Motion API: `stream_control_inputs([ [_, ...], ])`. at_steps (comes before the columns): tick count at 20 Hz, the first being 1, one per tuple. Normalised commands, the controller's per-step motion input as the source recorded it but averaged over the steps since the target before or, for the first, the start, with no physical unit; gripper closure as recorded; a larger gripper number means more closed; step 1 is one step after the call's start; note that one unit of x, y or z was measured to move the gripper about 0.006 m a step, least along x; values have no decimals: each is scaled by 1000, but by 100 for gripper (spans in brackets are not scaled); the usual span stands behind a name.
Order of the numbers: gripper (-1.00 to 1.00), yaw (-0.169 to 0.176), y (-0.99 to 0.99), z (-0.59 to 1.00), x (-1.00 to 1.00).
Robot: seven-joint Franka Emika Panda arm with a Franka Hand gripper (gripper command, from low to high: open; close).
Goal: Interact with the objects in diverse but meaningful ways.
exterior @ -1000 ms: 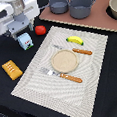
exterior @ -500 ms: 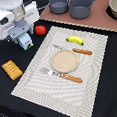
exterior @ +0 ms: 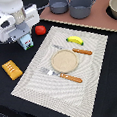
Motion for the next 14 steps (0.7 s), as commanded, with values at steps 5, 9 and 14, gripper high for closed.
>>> stream_control_inputs([
  [5, 100, -69, -693, 1000, 458],
  [9, 100, -55, -751, 961, 665],
  [14, 100, -41, -785, 662, 708],
])
